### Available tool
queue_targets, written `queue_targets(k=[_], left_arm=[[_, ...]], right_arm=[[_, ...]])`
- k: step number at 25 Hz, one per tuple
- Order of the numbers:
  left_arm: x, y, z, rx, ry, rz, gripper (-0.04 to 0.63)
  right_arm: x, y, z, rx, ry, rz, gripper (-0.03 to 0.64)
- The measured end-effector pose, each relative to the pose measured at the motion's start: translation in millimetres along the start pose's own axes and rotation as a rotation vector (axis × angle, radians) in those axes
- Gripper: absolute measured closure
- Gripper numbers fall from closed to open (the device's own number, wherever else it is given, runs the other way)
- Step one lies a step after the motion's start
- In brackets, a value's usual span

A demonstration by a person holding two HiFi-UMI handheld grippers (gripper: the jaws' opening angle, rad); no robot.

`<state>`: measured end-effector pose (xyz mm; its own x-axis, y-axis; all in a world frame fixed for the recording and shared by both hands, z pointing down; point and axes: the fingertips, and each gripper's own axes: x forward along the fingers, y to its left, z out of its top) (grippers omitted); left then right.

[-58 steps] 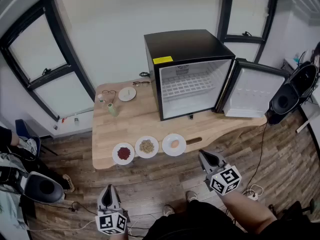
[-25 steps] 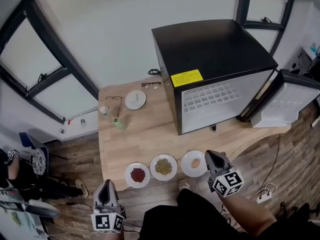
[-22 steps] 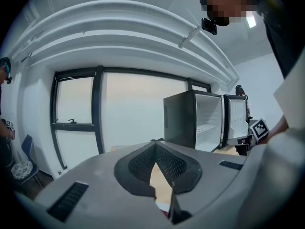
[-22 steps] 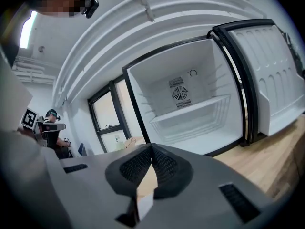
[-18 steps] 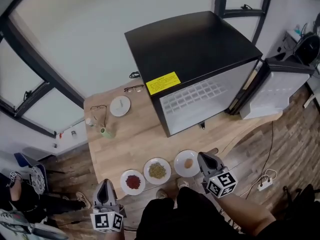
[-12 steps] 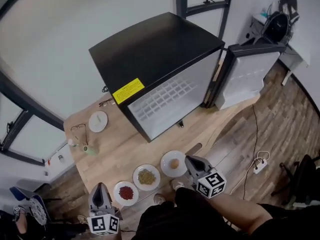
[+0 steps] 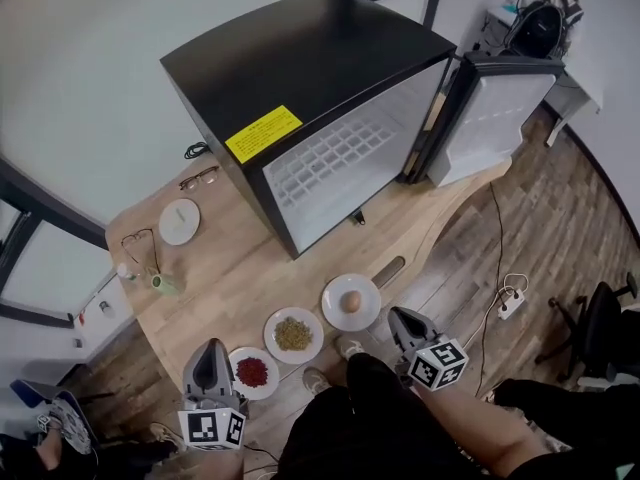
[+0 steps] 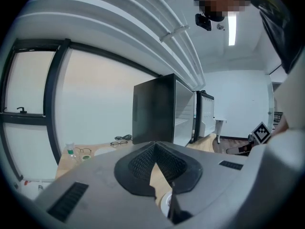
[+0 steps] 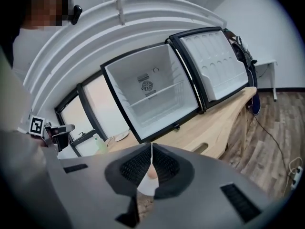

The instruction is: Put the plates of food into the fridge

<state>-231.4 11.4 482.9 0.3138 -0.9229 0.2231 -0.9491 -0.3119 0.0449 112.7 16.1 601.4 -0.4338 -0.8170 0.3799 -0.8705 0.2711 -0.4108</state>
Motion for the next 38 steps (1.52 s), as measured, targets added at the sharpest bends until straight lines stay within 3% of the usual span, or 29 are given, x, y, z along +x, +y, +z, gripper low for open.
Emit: queue_targets(k=[4, 9, 12, 16, 18, 20, 24, 28, 29, 32, 38], left_arm=[[5.7, 4.2, -11.7, -0.013, 0.022, 0.001, 0.591], [16.0, -1.8, -10.7, 0.001, 0.032, -0.024, 0.591], [19.4, -8.6, -10.2, 0.019, 0.045, -0.048, 0.591], [18.9, -9.8, -17.3, 0.038, 0.084, -0.055, 0.591], [19.1, -8.8, -21.8, 0.046, 0.104, -0.056, 0.591], [18.7, -7.4, -24.5, 0.053, 0.117, -0.055, 0.591], [19.7, -6.8, -23.6, 0.053, 0.124, -0.047, 0.591], [21.9, -9.2, -17.4, 0.055, 0.117, -0.044, 0.591], [22.3, -10.3, -15.9, 0.058, 0.115, -0.047, 0.591], [22.6, -11.5, -13.4, 0.060, 0.112, -0.050, 0.591], [16.8, -6.3, -16.2, 0.047, 0.111, -0.044, 0.591]], right_arm=[[9.2, -6.8, -35.4, 0.067, 0.020, -0.019, 0.598], [16.7, -20.9, -72.9, 0.244, 0.035, -0.072, 0.581], [23.7, -26.7, -93.2, 0.383, 0.051, -0.079, 0.467], [31.9, -36.2, -114.3, 0.556, 0.053, -0.100, 0.438], [37.6, -43.1, -120.0, 0.653, 0.047, -0.125, 0.352], [44.8, -45.4, -122.3, 0.737, 0.033, -0.123, 0.344], [55.6, -50.1, -130.2, 0.865, 0.017, -0.124, 0.345], [64.1, -47.7, -136.4, 0.920, 0.034, -0.111, 0.347], [65.3, -46.2, -137.1, 0.923, 0.042, -0.108, 0.366], [65.8, -44.5, -133.7, 0.897, 0.048, -0.117, 0.519], [58.9, -38.2, -121.7, 0.944, -0.011, -0.087, 0.584]])
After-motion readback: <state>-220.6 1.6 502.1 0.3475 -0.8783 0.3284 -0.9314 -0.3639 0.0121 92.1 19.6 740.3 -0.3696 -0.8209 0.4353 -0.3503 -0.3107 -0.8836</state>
